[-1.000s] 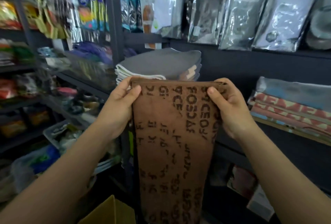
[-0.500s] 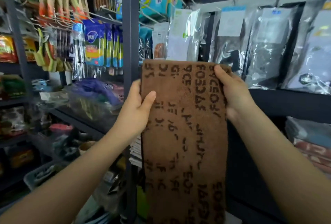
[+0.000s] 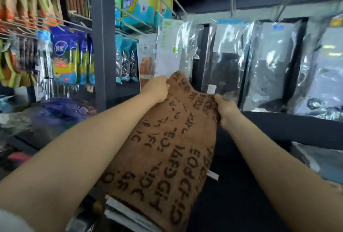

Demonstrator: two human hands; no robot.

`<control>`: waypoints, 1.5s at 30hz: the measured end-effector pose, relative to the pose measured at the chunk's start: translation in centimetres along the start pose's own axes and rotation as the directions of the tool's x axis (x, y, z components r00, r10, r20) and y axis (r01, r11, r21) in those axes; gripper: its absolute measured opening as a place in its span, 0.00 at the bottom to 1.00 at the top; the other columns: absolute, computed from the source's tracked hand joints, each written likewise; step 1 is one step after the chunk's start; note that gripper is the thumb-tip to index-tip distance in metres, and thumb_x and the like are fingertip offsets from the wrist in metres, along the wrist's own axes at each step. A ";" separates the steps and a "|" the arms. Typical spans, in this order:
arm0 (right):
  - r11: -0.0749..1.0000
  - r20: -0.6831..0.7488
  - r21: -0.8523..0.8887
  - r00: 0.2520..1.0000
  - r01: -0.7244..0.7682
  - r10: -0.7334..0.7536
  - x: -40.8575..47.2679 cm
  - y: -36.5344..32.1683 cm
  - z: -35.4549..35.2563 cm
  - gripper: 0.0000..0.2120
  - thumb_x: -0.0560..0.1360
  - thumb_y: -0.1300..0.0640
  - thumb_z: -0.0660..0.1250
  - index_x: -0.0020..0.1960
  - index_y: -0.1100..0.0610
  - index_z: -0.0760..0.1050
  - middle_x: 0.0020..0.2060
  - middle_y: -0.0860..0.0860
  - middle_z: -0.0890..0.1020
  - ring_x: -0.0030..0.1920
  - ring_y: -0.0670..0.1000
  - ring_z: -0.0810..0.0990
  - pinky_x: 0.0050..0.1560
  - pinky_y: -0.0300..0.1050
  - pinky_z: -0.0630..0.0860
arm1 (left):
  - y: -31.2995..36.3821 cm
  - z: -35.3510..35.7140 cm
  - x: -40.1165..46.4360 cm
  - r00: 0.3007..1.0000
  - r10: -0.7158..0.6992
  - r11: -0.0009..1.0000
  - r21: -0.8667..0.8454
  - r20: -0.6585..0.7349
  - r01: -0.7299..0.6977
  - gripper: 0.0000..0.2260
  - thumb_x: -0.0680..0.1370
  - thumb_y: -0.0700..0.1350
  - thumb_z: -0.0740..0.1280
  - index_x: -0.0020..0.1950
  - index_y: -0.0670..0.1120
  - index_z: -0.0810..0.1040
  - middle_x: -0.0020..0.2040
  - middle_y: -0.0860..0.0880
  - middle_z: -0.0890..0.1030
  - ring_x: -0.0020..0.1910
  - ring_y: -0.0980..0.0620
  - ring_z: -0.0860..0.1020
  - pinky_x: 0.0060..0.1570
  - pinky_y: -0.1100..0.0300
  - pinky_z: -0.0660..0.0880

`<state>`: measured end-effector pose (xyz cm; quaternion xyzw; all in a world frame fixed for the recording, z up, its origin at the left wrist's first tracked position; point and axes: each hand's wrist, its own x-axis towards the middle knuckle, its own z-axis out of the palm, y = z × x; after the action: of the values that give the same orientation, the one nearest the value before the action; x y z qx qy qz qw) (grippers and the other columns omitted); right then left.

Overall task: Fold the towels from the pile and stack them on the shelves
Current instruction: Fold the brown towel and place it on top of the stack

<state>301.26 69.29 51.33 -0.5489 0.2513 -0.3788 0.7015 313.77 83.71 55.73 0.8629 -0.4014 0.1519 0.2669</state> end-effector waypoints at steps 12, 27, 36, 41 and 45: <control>0.954 0.257 -0.300 0.963 0.003 0.078 -6.6 2.8 -1.7 0.23 0.74 0.47 0.67 0.62 0.52 0.61 0.39 0.53 0.78 0.31 0.50 0.77 0.31 0.45 0.76 | -3.3 3.7 -0.2 0.973 -0.042 0.990 0.143 0.226 0.010 0.23 0.80 0.47 0.60 0.71 0.39 0.58 0.66 0.38 0.70 0.61 0.40 0.72 0.52 0.54 0.70; 0.669 0.151 -0.641 0.917 0.375 -0.369 -6.8 4.5 -1.2 0.17 0.76 0.52 0.62 0.63 0.56 0.70 0.57 0.52 0.73 0.53 0.51 0.75 0.50 0.41 0.74 | -5.9 1.0 -20.5 0.757 0.610 0.703 0.279 0.235 -0.654 0.51 0.64 0.76 0.57 0.75 0.53 0.38 0.75 0.56 0.39 0.74 0.56 0.37 0.71 0.62 0.33; -0.493 0.931 -0.296 0.131 0.818 -0.341 -18.9 5.5 -3.1 0.32 0.68 0.57 0.67 0.70 0.48 0.61 0.72 0.52 0.59 0.73 0.55 0.56 0.72 0.55 0.54 | -5.6 -0.3 -19.1 0.744 0.638 0.756 0.024 0.197 -0.655 0.48 0.63 0.70 0.63 0.76 0.50 0.50 0.74 0.55 0.55 0.73 0.58 0.51 0.70 0.63 0.48; -0.658 0.957 -0.280 0.153 0.699 -0.245 -18.7 6.2 -2.0 0.37 0.66 0.49 0.74 0.70 0.49 0.62 0.72 0.56 0.63 0.70 0.56 0.62 0.70 0.53 0.56 | -5.9 -0.6 -18.7 0.745 0.642 0.763 -0.055 0.184 -0.644 0.46 0.63 0.70 0.60 0.75 0.49 0.55 0.75 0.52 0.59 0.73 0.56 0.54 0.71 0.65 0.49; -0.605 0.933 -0.312 0.113 0.732 -0.343 -18.4 6.6 -2.3 0.23 0.69 0.54 0.69 0.63 0.55 0.69 0.59 0.54 0.78 0.60 0.54 0.73 0.65 0.48 0.62 | -6.5 -0.7 -18.4 0.718 0.656 0.739 -0.002 0.235 -0.674 0.48 0.62 0.74 0.59 0.75 0.51 0.53 0.75 0.57 0.51 0.73 0.60 0.49 0.71 0.63 0.46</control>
<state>290.41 83.54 43.19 -0.8849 -0.1262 -0.3693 -0.2544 307.16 98.83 45.31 0.6826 -0.7046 0.1579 0.1121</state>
